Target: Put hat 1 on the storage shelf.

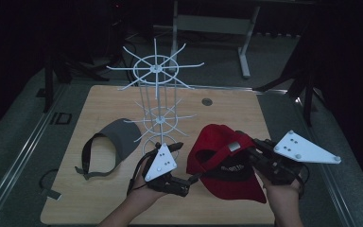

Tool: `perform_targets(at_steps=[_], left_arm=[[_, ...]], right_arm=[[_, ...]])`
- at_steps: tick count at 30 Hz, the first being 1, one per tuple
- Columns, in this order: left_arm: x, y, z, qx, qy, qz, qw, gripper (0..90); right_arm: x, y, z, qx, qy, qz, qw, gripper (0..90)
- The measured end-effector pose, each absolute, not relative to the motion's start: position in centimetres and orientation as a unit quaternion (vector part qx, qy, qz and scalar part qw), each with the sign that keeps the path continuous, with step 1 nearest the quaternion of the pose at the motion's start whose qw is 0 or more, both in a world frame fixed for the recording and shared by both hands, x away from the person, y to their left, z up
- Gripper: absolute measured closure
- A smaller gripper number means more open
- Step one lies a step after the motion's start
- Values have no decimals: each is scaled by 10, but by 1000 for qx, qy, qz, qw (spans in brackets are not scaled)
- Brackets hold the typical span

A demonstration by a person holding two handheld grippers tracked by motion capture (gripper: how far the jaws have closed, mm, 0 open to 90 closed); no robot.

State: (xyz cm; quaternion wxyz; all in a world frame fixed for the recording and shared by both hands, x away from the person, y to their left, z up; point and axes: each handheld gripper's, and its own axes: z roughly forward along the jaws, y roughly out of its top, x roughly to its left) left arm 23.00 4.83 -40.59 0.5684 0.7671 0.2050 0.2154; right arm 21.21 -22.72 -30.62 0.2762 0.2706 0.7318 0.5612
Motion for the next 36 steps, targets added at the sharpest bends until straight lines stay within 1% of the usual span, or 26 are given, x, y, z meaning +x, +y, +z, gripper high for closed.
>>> perform_targets(at_steps=[1, 3, 10, 11, 13, 14, 15, 17, 19, 21, 22, 25, 27, 30, 31, 36], left_arm=[[230, 47, -405, 767, 207, 222, 565, 77], [231, 45, -405, 768, 206, 216, 567, 123], [234, 36, -395, 763, 206, 226, 569, 180], [235, 35, -394, 763, 203, 223, 571, 225], [234, 32, -392, 762, 205, 232, 569, 237], [234, 31, -391, 762, 205, 232, 569, 331], [234, 31, -390, 758, 209, 236, 570, 359], [233, 30, -388, 754, 211, 238, 575, 477], [234, 30, -386, 749, 217, 241, 578, 573], [233, 30, -384, 741, 225, 258, 577, 654], [233, 31, -382, 739, 224, 257, 581, 701], [233, 32, -377, 734, 226, 269, 581, 777], [232, 32, -374, 729, 229, 279, 582, 805], [231, 31, -368, 725, 226, 281, 587, 846], [230, 31, -367, 725, 224, 274, 591, 860], [229, 25, -362, 731, 216, 273, 586, 879]], right_arm=[[211, -227, -305, 270, 732, 561, 277, 858], [211, -226, -305, 266, 733, 561, 276, 858], [210, -224, -306, 261, 738, 562, 268, 858], [210, -224, -307, 260, 739, 562, 265, 858], [210, -224, -307, 260, 740, 561, 265, 858], [211, -224, -307, 260, 740, 561, 266, 858], [211, -224, -308, 260, 740, 561, 265, 858], [211, -224, -308, 261, 740, 561, 266, 858], [211, -224, -309, 263, 739, 561, 265, 858], [211, -225, -311, 264, 739, 558, 268, 858], [212, -226, -311, 266, 739, 558, 268, 858], [212, -229, -314, 271, 738, 557, 268, 858], [212, -231, -316, 273, 738, 557, 267, 857], [210, -231, -319, 271, 739, 545, 287, 857], [209, -231, -320, 271, 740, 543, 289, 857], [207, -235, -326, 275, 739, 548, 280, 856]])
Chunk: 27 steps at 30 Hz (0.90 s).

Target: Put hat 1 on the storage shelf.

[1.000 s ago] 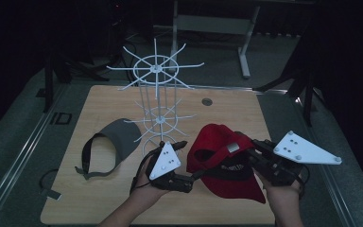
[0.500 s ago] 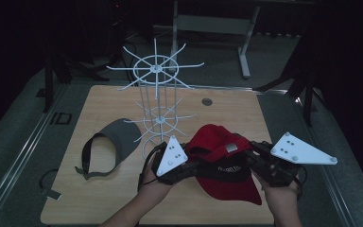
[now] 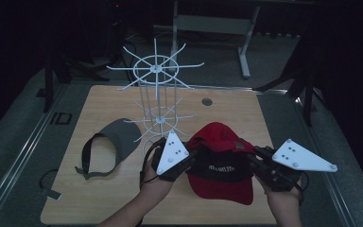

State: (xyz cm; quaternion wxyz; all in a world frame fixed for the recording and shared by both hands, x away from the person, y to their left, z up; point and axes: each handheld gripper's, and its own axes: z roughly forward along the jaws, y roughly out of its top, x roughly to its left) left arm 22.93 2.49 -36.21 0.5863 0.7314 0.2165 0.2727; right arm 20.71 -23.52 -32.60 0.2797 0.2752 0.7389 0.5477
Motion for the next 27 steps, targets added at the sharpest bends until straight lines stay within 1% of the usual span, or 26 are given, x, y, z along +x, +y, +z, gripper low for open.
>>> perform_targets(at_steps=[3, 6, 13, 20, 21, 24, 27], left_arm=[[229, 21, -359, 735, 213, 280, 580, 881], [230, 20, -356, 727, 221, 290, 581, 881], [230, 14, -350, 724, 214, 301, 582, 881], [227, 14, -346, 723, 203, 300, 589, 883], [226, 14, -346, 723, 202, 300, 589, 882], [226, 14, -345, 722, 200, 294, 594, 882], [226, 17, -343, 718, 197, 290, 601, 882]], right_arm=[[206, -240, -330, 279, 737, 551, 275, 856], [205, -243, -335, 282, 737, 550, 273, 854], [203, -247, -342, 291, 737, 549, 265, 846], [193, -256, -350, 292, 740, 552, 251, 794], [191, -256, -352, 290, 742, 551, 249, 781], [187, -255, -355, 280, 754, 544, 239, 673], [180, -255, -356, 266, 768, 539, 221, 613]])
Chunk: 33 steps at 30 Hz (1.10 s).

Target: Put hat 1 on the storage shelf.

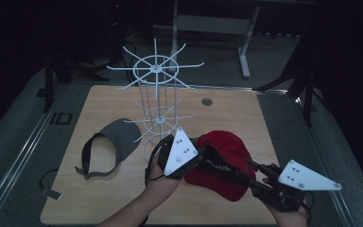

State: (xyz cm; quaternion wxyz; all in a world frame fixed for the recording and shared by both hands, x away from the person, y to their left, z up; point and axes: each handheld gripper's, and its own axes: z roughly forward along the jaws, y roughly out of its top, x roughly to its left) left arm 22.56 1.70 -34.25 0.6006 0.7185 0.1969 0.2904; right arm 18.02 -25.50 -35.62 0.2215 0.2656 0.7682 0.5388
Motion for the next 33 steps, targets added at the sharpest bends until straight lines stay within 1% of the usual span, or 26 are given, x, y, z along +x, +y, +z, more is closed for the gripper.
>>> perform_targets(at_steps=[2, 5, 7, 8, 10, 11, 16, 23, 26, 29, 30, 32, 33], left_arm=[[226, 20, -341, 712, 198, 284, 611, 881], [228, 25, -340, 709, 200, 277, 617, 881], [230, 29, -341, 709, 196, 278, 618, 881], [231, 31, -341, 710, 199, 276, 617, 881], [235, 37, -344, 708, 185, 258, 631, 880], [236, 40, -346, 705, 162, 237, 648, 880], [240, 48, -349, 717, 124, 207, 654, 880], [243, 50, -352, 738, 91, 165, 648, 879], [243, 48, -353, 743, 81, 147, 648, 879], [240, 45, -352, 748, 71, 143, 645, 878], [239, 44, -351, 748, 68, 140, 645, 878], [237, 44, -350, 749, 63, 147, 643, 878], [237, 44, -350, 752, 60, 145, 641, 878]], right_arm=[[176, -255, -356, 251, 780, 535, 204, 545], [170, -256, -355, 234, 784, 544, 186, 502], [168, -258, -352, 228, 783, 551, 179, 500], [166, -261, -351, 224, 782, 558, 167, 500], [163, -264, -346, 211, 777, 574, 149, 494], [162, -266, -343, 205, 775, 579, 150, 491], [166, -265, -335, 207, 777, 561, 196, 485], [189, -249, -335, 195, 796, 535, 205, 503], [196, -241, -334, 181, 804, 533, 194, 506], [199, -234, -333, 168, 813, 525, 188, 545], [199, -232, -333, 166, 815, 522, 189, 610], [198, -230, -332, 157, 821, 516, 190, 667], [197, -230, -332, 156, 822, 513, 192, 715]])
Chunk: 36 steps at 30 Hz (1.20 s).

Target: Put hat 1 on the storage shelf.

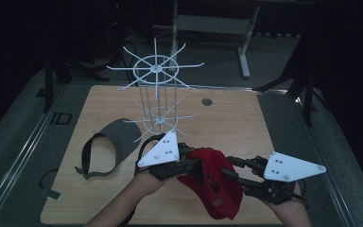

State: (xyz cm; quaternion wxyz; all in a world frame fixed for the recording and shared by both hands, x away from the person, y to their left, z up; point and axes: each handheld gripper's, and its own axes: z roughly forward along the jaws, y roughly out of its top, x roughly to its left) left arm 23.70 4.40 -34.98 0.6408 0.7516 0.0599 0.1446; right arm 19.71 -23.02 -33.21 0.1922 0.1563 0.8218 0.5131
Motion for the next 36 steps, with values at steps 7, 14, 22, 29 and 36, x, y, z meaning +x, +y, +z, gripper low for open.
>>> perform_targets(at_steps=[7, 14, 22, 29, 36], left_arm=[[245, 47, -356, 756, 67, 145, 634, 877], [248, 46, -360, 757, 60, 125, 639, 861], [240, 51, -355, 755, 66, 142, 637, 551], [235, 65, -355, 749, 96, 171, 633, 505], [234, 86, -361, 742, 130, 189, 630, 503]], right_arm=[[198, -236, -332, 142, 812, 539, 172, 884], [201, -239, -332, 160, 801, 549, 175, 887], [201, -249, -325, 182, 785, 560, 192, 887], [200, -258, -319, 205, 776, 558, 211, 887], [200, -264, -318, 216, 777, 550, 217, 887]])
